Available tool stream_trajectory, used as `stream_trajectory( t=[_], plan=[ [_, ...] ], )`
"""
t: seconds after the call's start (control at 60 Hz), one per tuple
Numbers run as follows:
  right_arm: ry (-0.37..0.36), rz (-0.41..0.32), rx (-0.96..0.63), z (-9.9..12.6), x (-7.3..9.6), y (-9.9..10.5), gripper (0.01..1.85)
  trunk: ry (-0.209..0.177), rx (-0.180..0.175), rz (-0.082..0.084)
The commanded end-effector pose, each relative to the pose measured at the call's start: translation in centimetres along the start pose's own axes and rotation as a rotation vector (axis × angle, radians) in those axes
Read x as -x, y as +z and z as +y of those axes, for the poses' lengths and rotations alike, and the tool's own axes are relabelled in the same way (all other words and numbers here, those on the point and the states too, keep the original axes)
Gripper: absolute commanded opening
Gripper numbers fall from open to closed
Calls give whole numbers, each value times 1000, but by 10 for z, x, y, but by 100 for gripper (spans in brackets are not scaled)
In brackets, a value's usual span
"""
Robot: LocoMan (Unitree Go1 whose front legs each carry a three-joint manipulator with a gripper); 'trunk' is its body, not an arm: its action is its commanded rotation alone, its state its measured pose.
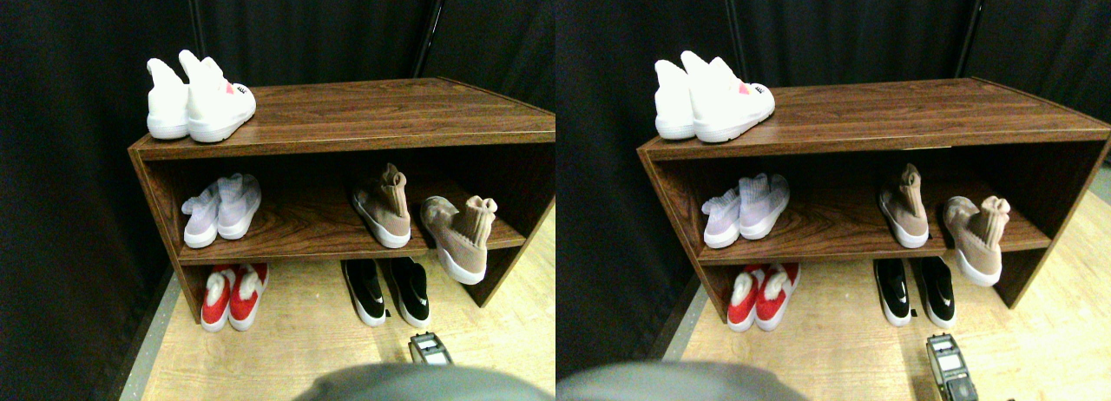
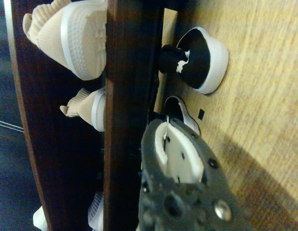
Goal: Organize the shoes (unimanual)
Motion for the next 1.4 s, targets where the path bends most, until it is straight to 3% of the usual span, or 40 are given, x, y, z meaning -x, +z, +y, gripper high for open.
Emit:
stream_trajectory(
  t=[0.017,0.433,0.583,0.667,0.717,0.917,1.25,1.4],
  plan=[
    [-7,-41,9,-1,-1,8,36,4,6,1],
    [-7,-37,26,1,-4,9,35,-1,4,3],
    [7,-101,-34,1,-6,9,32,0,5,2],
    [13,-141,-103,-1,-7,10,39,-3,6,-2],
    [20,-151,-103,-2,-8,11,42,-8,7,-14],
    [17,-165,-145,-7,-8,17,50,-17,10,-37],
    [-16,-197,-330,-13,8,31,64,-47,19,-91],
    [2,-231,-375,-16,17,37,69,-58,24,-105]
  ],
)
